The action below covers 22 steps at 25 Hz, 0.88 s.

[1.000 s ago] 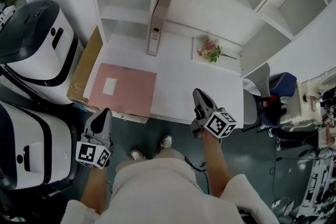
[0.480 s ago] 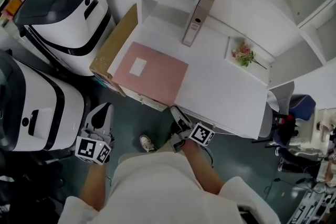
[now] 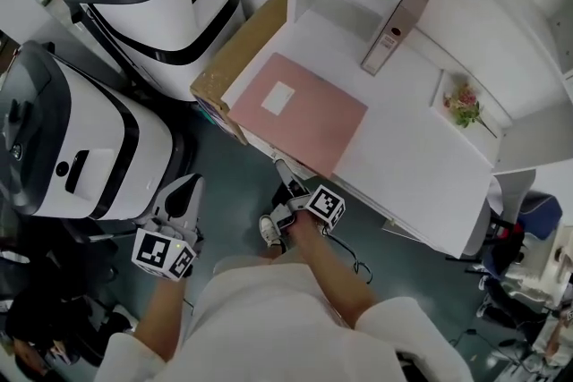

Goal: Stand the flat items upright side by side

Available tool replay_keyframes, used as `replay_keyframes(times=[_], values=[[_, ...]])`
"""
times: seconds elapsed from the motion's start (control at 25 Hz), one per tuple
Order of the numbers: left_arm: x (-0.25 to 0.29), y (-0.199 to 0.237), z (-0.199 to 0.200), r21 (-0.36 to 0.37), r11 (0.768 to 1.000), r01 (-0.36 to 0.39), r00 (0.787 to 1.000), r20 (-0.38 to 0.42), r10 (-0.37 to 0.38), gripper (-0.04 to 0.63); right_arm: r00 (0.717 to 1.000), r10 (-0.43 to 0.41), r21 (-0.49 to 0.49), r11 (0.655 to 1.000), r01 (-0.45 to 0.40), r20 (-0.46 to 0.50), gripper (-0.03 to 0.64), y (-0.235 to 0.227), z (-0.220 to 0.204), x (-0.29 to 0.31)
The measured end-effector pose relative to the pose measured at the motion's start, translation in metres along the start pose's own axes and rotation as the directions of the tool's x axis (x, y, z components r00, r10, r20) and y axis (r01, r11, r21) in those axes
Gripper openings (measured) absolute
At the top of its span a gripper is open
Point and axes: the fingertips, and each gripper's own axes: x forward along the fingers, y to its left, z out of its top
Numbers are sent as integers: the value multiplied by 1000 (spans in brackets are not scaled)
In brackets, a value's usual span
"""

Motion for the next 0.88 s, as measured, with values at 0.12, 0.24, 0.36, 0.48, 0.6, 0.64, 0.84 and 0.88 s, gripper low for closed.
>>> replay_keyframes(times=[0.12,0.24,0.36,0.48,0.6,0.64,0.84,0.88], values=[[-1,-3,-1,13,1000,9,1000,-21,-9,15,999,27,33,999,-28,22,290,0,1,23],[-4,-3,-8,28,999,17,998,-58,-15,15,995,25,74,997,-32,94,384,-7,8,42],[-8,-5,-17,29,999,18,996,-90,-15,15,980,-18,149,989,-12,199,434,-24,22,55],[-7,-9,-24,30,999,28,993,-119,-25,15,960,-54,209,978,-5,276,436,-35,33,69],[0,-11,-23,41,998,53,990,-132,-47,15,952,-60,173,985,8,302,394,-34,48,73],[3,-11,-22,43,997,61,990,-132,-55,15,953,-55,160,987,7,298,378,-32,52,73],[17,-19,-25,52,993,110,984,-144,-102,15,972,-34,140,990,1,233,334,-29,48,67],[20,-20,-25,49,992,119,983,-144,-110,15,974,-34,127,992,6,224,307,-28,47,61]])
